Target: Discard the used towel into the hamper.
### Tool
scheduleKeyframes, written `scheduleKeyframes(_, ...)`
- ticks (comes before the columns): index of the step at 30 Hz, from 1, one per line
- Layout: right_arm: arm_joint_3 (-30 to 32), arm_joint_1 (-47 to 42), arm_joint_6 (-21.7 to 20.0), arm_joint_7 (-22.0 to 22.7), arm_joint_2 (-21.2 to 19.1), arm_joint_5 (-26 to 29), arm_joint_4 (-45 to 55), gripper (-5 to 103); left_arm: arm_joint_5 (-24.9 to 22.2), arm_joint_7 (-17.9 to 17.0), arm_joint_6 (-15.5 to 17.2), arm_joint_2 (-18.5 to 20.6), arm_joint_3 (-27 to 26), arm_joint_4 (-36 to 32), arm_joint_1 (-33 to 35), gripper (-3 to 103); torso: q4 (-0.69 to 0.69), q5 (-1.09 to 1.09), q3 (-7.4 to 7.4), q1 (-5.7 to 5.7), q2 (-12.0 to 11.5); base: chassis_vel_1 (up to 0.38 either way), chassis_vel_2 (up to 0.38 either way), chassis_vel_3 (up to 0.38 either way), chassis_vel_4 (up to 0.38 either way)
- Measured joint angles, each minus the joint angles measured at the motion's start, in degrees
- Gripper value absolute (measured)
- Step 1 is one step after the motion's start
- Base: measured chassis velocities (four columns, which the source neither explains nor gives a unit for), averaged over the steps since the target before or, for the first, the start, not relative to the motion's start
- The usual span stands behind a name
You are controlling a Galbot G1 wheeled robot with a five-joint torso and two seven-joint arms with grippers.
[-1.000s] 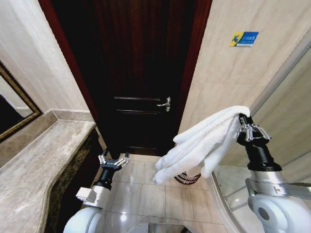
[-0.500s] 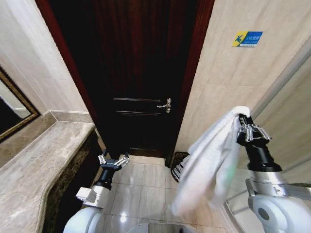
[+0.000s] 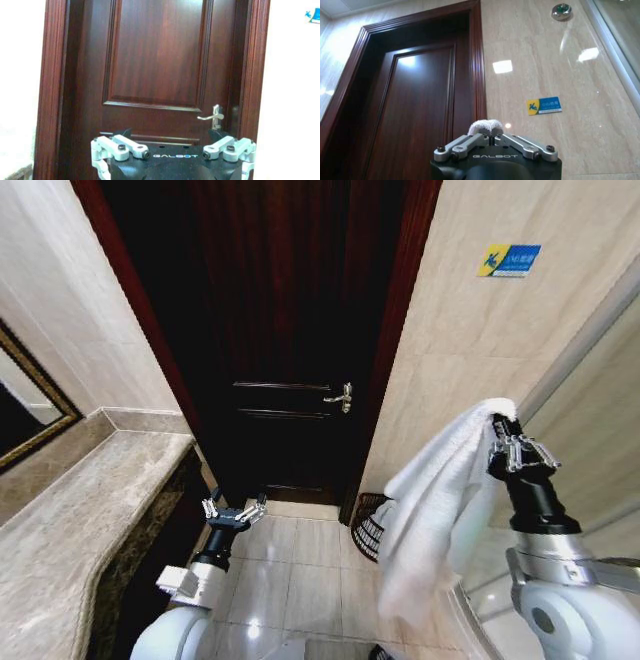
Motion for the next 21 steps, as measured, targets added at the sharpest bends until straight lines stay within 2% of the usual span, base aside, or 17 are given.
scheduleKeyframes(9,0.01,0.08,0.15,-0.15,-0.05,0.0,0.0,1,0.0,0.0,0.0,0.0,0.0,0.0,0.0,99,0.0,0.0,0.0,0.0,0.0,-0.013,0.008,0.008,-0.008)
scheduleKeyframes(21,0.07,0.06,0.29,-0.31,-0.05,0.04,0.0,1,0.0,0.0,0.0,0.0,0.0,0.0,0.0,99,0.0,0.0,0.0,0.0,0.0,-0.075,0.071,0.08,-0.067)
